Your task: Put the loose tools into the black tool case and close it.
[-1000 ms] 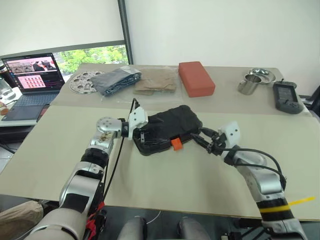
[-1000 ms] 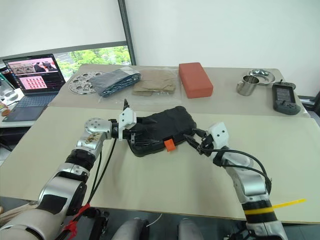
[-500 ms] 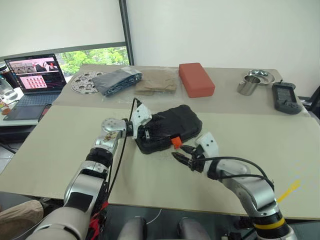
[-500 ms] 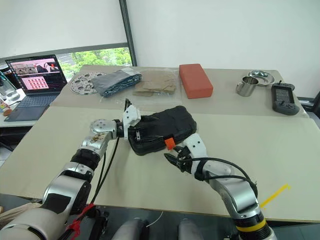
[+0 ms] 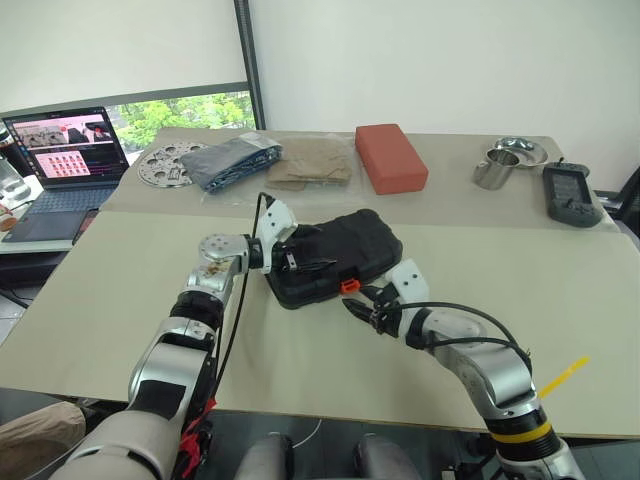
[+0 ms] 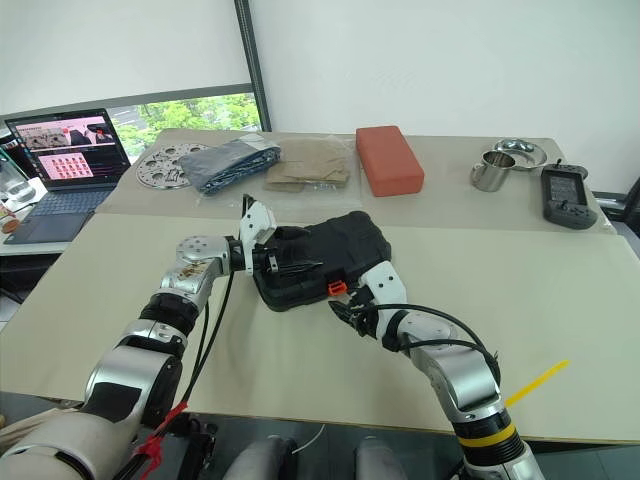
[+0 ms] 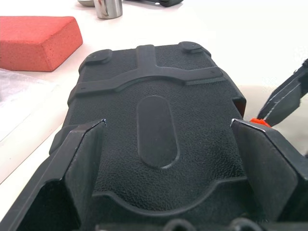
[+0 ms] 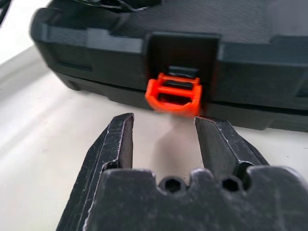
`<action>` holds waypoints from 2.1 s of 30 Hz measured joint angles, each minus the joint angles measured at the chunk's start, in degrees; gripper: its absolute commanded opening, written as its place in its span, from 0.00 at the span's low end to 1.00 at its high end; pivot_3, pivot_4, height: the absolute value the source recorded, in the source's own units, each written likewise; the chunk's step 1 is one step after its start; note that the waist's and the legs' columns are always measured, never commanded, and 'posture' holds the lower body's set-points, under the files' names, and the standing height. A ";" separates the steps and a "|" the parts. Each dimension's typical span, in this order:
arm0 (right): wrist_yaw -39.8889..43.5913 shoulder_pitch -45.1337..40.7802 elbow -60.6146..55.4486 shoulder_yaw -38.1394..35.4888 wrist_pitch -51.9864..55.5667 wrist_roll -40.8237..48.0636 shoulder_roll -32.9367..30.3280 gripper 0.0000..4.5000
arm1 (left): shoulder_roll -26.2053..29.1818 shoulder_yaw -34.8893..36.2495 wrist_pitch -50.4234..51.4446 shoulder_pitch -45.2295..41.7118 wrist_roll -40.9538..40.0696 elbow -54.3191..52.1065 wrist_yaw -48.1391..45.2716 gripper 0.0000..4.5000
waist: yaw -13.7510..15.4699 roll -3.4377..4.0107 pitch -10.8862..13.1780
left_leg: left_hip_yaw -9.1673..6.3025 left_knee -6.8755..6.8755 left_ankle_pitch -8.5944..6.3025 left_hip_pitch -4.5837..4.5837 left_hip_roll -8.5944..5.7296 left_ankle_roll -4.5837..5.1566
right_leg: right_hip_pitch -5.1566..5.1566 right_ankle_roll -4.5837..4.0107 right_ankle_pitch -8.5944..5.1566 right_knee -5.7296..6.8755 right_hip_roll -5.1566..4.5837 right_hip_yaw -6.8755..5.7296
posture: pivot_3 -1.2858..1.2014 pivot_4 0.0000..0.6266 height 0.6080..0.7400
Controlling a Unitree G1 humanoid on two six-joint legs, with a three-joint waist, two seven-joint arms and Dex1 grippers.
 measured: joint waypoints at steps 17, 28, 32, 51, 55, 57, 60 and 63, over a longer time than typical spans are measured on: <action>-1.20 -1.92 0.05 0.66 0.02 -3.38 2.46 0.53 | -0.21 0.22 0.26 0.03 0.07 -0.07 0.07 0.98 | -0.65 -0.01 0.01 | -0.02 -0.08 0.00 0.01 0.02 0.00 | -0.02 0.00 0.00 -0.02 -0.01 0.00 | 0.52 0.24 1.00; -3.84 -1.92 -2.64 0.54 4.37 -4.01 3.76 0.28 | -0.51 0.17 0.02 0.04 0.24 -0.06 0.12 1.00 | -0.63 -0.02 0.02 | -0.02 -0.09 0.00 -0.01 0.03 0.00 | -0.03 0.00 0.00 -0.03 -0.01 0.00 | 0.52 0.24 1.00; -4.15 -1.92 -3.12 0.49 5.05 -4.02 3.87 0.28 | -0.65 0.09 -0.07 0.04 0.34 -0.06 0.13 1.00 | -0.62 -0.03 0.02 | -0.02 -0.11 0.00 -0.01 0.03 0.00 | -0.03 0.00 0.00 -0.05 -0.02 0.00 | 0.52 0.24 1.00; -4.58 -2.31 -4.64 1.18 8.11 -3.90 4.08 0.70 | -0.90 -0.20 -1.11 0.14 0.49 0.10 0.21 1.00 | -0.57 -0.06 0.04 | -0.03 -0.16 0.00 -0.03 0.03 -0.01 | -0.05 0.02 -0.01 -0.10 -0.04 0.00 | 0.52 0.24 1.00; -4.82 -2.31 -4.64 1.20 8.73 -3.92 4.11 0.70 | -0.91 -0.19 -1.26 0.14 0.49 0.17 0.23 1.00 | -0.56 -0.06 0.04 | -0.03 -0.17 0.00 -0.03 0.03 0.00 | -0.05 0.02 -0.01 -0.11 -0.05 0.00 | 0.52 0.24 1.00; -5.12 -2.29 -4.62 1.19 8.84 -3.91 4.41 0.70 | -0.92 -0.19 -1.30 0.14 0.50 0.21 0.25 1.00 | -0.58 -0.06 0.04 | -0.03 -0.17 0.00 -0.03 0.03 0.00 | -0.05 0.02 -0.01 -0.11 -0.04 0.00 | 0.52 0.24 1.00; -6.01 -2.28 -3.93 1.19 8.85 -3.92 5.49 0.70 | -0.94 -0.20 -1.43 0.14 0.52 0.30 0.28 1.00 | -0.58 -0.06 0.04 | -0.03 -0.17 0.00 -0.02 0.04 0.00 | -0.04 0.03 -0.01 -0.11 -0.04 0.00 | 0.52 0.24 1.00; -6.37 -2.30 -3.12 1.06 8.82 -3.94 6.39 0.70 | -0.97 -0.21 -1.71 0.14 0.53 0.41 0.30 1.00 | -0.57 -0.06 0.04 | -0.03 -0.17 0.00 -0.01 0.04 0.00 | -0.03 0.03 -0.02 -0.11 -0.06 0.00 | 0.52 0.24 1.00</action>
